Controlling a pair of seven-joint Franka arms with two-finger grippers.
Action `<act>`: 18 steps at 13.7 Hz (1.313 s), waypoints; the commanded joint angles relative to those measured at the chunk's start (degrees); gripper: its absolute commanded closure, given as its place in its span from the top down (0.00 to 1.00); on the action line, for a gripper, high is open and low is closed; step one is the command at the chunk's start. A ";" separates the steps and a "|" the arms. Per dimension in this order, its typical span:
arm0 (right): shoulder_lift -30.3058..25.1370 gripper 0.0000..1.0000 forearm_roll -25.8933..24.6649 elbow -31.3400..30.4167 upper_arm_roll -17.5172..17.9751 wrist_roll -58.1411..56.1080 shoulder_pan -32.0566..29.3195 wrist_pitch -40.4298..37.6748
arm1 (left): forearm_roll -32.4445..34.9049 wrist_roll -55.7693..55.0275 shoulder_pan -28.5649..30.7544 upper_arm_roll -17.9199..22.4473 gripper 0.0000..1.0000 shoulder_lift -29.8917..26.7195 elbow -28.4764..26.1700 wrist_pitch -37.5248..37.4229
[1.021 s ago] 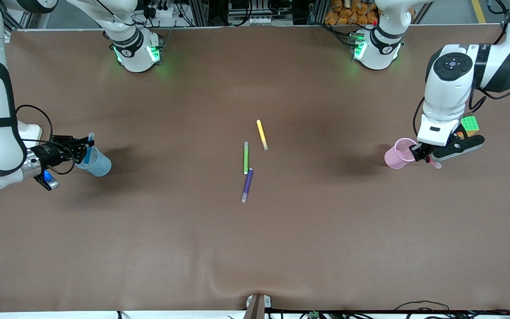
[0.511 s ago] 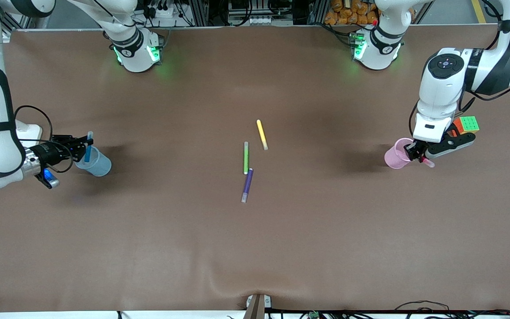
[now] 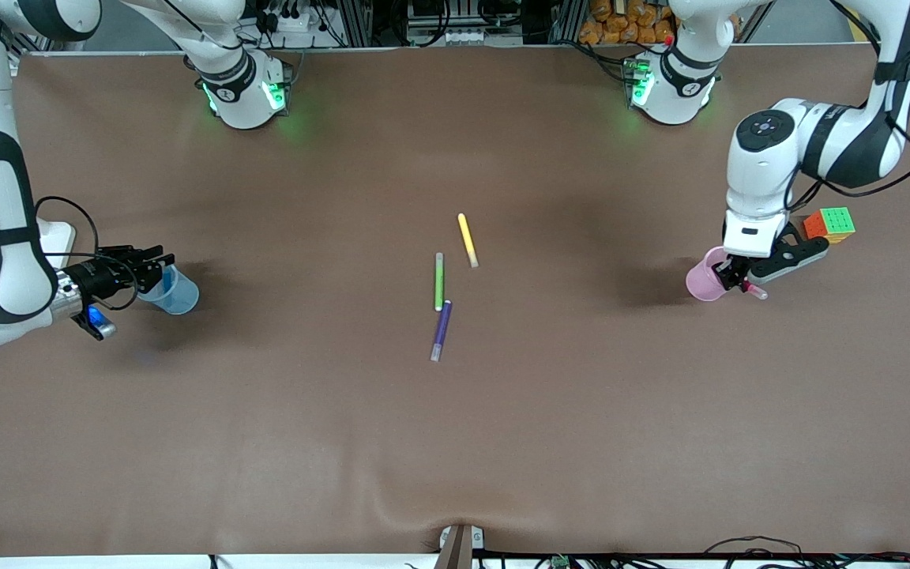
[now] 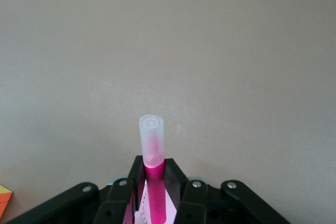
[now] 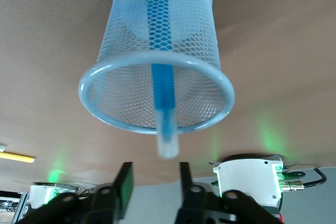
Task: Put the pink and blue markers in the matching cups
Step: 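Lower the blue marker into the blue cup while the left gripper lowers pink marker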
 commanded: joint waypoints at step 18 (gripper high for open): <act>-5.13 1.00 -6.61 27.90 0.88 -0.65 10.77 -10.65 | -0.56 -0.88 -0.14 -3.81 1.00 6.41 10.04 -5.02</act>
